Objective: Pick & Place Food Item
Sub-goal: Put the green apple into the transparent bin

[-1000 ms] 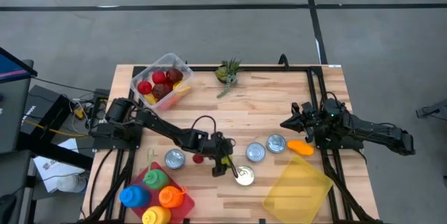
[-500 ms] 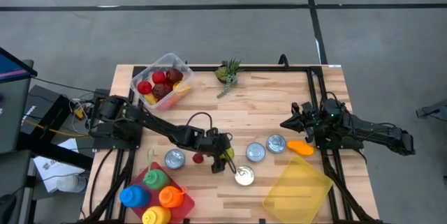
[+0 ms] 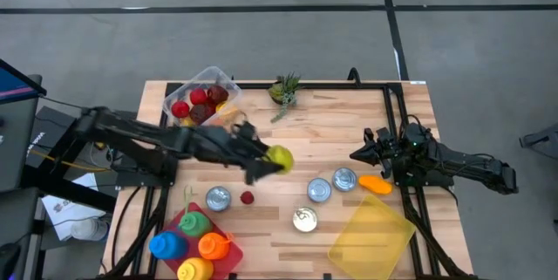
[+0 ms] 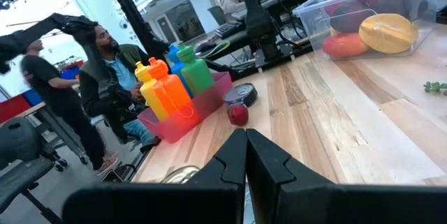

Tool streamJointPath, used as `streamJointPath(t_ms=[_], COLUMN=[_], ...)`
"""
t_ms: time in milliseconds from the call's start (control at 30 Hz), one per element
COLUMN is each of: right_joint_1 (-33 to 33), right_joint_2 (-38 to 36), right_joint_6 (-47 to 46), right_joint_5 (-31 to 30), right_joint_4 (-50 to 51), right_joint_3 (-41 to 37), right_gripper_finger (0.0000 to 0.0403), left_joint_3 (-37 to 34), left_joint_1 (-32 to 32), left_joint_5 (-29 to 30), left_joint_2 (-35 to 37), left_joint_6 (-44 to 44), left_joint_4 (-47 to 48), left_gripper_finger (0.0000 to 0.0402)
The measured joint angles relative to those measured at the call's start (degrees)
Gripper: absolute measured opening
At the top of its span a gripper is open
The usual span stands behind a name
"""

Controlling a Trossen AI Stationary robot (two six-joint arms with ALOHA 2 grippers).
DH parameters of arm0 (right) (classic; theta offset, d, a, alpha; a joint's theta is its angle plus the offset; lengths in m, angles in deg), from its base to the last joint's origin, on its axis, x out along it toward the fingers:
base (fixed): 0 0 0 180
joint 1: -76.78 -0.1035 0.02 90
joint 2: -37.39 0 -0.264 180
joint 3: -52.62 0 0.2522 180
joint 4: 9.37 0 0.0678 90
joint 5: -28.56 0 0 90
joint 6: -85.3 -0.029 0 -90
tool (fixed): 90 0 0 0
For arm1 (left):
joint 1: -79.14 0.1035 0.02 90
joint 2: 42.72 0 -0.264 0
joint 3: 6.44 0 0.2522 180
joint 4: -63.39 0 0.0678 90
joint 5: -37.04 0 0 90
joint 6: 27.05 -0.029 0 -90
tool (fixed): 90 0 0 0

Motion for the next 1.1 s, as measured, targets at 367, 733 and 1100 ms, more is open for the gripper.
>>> streamJointPath(t_ms=[367, 733, 1100], right_joint_1=[0.0, 0.0, 0.0], right_joint_2=[0.0, 0.0, 0.0], right_joint_6=[0.1, 0.1, 0.0], right_joint_5=[-0.1, -0.2, -0.2], right_joint_4=[0.0, 0.0, 0.0], right_joint_3=[0.0, 0.0, 0.0], right_gripper_finger=[0.0, 0.0, 0.0], left_joint_3=[0.0, 0.1, 0.1], left_joint_1=[0.1, 0.2, 16.8], left_joint_5=[-1.9, 14.1, 45.2], left_joint_2=[16.1, 19.1, 19.0], left_joint_6=[2.9, -8.0, -2.5], left_joint_4=[-7.4, -3.8, 32.3], left_gripper_finger=[0.0334, 0.0332, 0.0333])
